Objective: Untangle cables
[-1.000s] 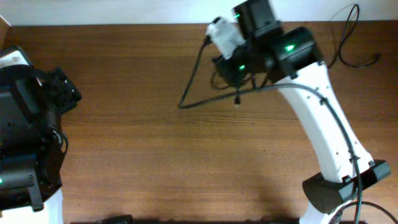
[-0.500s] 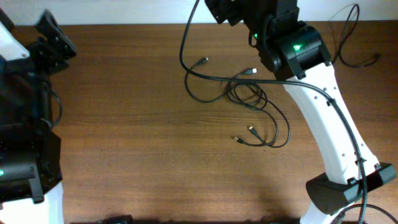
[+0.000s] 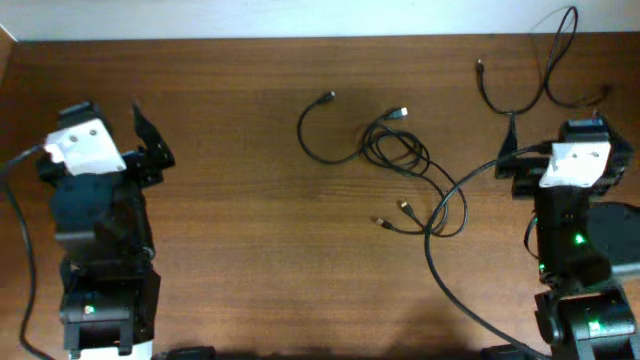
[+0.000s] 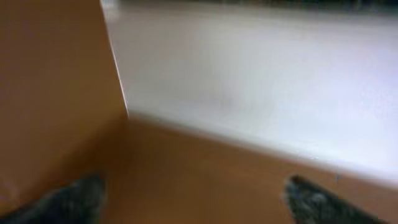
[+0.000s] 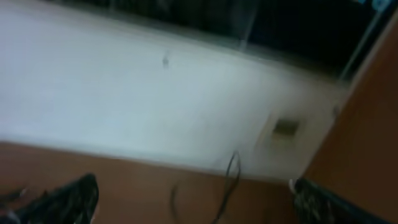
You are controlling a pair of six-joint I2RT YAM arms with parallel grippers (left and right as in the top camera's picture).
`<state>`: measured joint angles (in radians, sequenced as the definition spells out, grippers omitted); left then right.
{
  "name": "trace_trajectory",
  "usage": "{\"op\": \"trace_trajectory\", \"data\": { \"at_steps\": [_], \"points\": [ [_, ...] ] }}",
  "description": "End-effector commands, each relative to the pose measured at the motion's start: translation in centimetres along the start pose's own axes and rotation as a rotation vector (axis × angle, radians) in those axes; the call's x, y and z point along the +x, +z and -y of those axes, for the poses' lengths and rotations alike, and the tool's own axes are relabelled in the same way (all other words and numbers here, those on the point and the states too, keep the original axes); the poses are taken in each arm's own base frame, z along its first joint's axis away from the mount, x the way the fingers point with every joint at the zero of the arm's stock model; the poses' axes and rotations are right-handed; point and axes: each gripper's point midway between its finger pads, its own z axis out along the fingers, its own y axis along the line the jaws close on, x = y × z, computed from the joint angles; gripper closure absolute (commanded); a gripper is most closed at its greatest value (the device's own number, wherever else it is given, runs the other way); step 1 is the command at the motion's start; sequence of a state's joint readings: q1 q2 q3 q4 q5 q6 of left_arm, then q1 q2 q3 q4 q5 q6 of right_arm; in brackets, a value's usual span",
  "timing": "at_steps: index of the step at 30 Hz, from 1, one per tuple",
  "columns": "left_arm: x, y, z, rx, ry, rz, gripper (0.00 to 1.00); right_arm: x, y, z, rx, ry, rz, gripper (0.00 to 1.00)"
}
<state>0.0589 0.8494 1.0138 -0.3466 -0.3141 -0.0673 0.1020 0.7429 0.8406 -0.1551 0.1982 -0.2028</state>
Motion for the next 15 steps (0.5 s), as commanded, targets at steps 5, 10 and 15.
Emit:
{"op": "trace_trajectory", "data": {
  "at_steps": [5,10,15],
  "points": [
    [10.7,-0.6,5.7,0.252,-0.075,-0.456,0.13,17.5,4.7,-14.9,-0.525,0.231,-0.658,0.01],
    [11.7,-2.5,8.4,0.345,-0.023,-0.500,0.11,23.9,5.0,-19.9,-0.583,0.125,-0.830,0.02],
    [12.7,-3.6,9.6,0.393,0.012,-0.539,0.07,24.4,4.9,-22.6,-0.620,-0.005,-0.786,0.02]
  ]
}}
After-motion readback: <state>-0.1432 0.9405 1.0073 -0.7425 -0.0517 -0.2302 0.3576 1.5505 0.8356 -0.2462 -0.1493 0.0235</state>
